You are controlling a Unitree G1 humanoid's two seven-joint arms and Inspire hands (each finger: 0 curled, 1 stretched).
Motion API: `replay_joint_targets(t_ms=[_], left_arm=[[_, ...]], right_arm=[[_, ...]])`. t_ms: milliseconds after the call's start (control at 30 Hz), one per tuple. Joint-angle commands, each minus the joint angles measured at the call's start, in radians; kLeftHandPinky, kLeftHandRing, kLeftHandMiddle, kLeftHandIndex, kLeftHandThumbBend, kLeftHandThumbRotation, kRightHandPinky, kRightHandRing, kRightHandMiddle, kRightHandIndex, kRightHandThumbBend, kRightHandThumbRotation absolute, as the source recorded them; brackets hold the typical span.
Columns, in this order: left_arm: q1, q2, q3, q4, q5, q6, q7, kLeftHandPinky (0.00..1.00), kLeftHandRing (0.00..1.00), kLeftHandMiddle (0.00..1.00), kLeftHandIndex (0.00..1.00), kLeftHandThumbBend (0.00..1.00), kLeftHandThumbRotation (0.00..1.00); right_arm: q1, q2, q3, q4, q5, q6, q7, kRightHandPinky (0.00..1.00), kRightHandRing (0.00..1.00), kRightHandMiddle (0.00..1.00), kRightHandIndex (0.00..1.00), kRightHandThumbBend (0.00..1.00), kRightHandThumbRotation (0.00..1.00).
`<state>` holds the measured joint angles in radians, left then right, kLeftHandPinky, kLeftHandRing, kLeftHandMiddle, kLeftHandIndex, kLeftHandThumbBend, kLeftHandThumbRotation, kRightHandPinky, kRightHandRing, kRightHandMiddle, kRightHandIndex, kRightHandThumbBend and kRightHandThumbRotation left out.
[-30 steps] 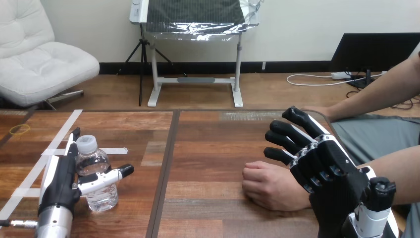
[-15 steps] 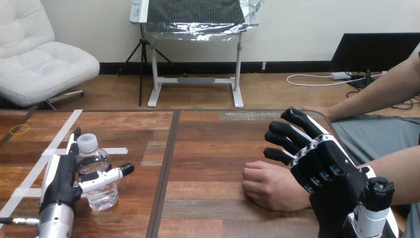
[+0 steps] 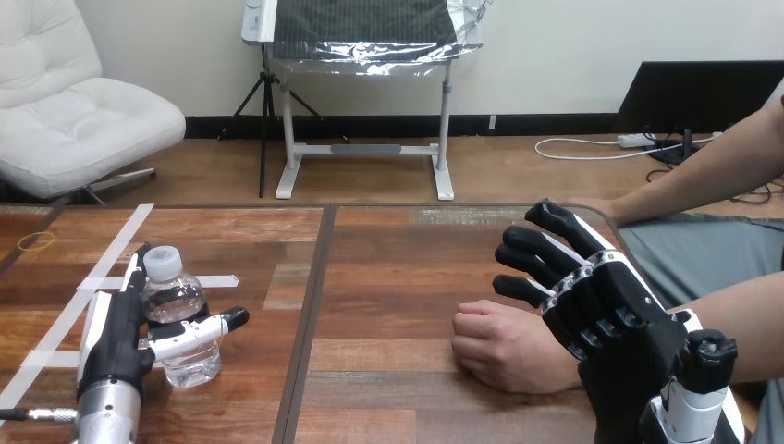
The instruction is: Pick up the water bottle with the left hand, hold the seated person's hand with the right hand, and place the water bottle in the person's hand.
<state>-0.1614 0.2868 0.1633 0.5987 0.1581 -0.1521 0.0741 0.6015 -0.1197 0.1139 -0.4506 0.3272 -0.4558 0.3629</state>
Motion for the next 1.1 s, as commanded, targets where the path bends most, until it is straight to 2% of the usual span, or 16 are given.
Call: replay_joint_targets(t_ms=[0, 167, 333, 533, 733, 1067], left_arm=[[-0.066, -0.017, -0.004, -0.037, -0.02, -0.012, 0.02, 0.71, 0.8, 0.83, 0.82, 0.87, 0.07], [-0.07, -0.023, 0.001, -0.043, -0.041, -0.001, 0.016, 0.63, 0.72, 0.74, 0.74, 0.85, 0.02], [-0.072, -0.021, -0.004, -0.052, -0.043, 0.016, 0.022, 0.52, 0.61, 0.65, 0.67, 0.83, 0.0], [-0.071, -0.024, -0.005, -0.072, -0.038, 0.032, 0.033, 0.43, 0.52, 0.57, 0.61, 0.81, 0.0], [-0.071, -0.022, -0.01, -0.07, -0.028, 0.021, 0.043, 0.37, 0.44, 0.5, 0.54, 0.77, 0.0], [-0.066, -0.019, -0.021, -0.073, -0.012, 0.013, 0.058, 0.32, 0.38, 0.43, 0.46, 0.68, 0.0]], right_arm=[[-0.045, 0.006, -0.006, -0.018, 0.0, -0.016, -0.003, 0.78, 0.83, 0.83, 0.86, 0.91, 1.0], [-0.045, 0.01, -0.005, -0.017, -0.005, -0.018, -0.008, 0.78, 0.83, 0.83, 0.86, 0.92, 1.0], [-0.046, 0.011, -0.004, -0.015, -0.003, -0.02, -0.008, 0.78, 0.83, 0.83, 0.87, 0.92, 1.0], [-0.047, 0.013, -0.004, -0.011, -0.005, -0.024, -0.007, 0.78, 0.83, 0.83, 0.87, 0.91, 1.0], [-0.046, 0.013, -0.005, -0.01, -0.009, -0.025, -0.01, 0.78, 0.83, 0.83, 0.87, 0.91, 1.0], [-0.047, 0.014, -0.007, -0.004, -0.009, -0.03, -0.01, 0.78, 0.84, 0.83, 0.87, 0.92, 1.0]])
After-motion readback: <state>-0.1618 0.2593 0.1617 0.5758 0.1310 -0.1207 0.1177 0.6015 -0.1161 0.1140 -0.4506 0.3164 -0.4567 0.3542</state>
